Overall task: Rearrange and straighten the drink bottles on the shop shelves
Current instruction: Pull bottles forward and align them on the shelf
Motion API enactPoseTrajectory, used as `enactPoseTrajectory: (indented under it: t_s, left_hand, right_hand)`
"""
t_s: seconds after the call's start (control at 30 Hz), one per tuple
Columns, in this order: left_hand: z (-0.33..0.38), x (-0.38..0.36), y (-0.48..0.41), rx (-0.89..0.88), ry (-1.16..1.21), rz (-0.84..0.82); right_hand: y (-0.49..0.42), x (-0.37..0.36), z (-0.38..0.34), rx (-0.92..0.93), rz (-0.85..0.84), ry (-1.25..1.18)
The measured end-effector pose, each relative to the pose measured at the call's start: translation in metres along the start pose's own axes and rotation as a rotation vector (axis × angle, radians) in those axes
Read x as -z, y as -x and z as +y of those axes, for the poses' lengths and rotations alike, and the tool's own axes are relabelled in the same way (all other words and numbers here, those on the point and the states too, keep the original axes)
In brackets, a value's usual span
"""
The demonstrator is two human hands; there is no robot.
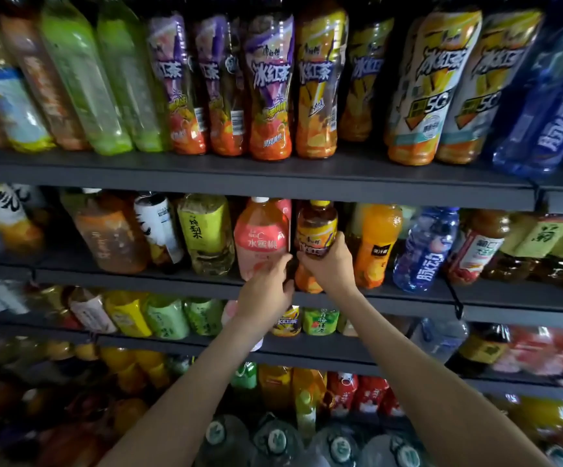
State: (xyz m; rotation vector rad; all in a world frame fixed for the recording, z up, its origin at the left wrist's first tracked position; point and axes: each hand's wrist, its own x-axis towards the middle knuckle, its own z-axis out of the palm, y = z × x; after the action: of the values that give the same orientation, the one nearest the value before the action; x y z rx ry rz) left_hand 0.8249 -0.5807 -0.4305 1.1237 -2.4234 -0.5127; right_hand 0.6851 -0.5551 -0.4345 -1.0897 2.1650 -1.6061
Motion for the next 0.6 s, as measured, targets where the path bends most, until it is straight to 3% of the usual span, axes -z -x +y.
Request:
enactPoseTrajectory:
  t_s: [0.33,0.47,0.6]
  left_hand:
    - [0.057,0.065,0.007,-0.060,0.150,-0.347]
    - [0.087,0.090,0.012,-0.200,0.227,-0.253]
    - [0.107,0.108,-0.002,-0.289,0.318,-0.108]
  right_hand:
    - [0.054,0.084,-0.064,-0.019,-0.234,0.015]
    - [0.044,0.123,-0.115,0.102,-0.238,0.051]
    - [0.033,0.144,-0.152,0.162,-0.127,-0.013]
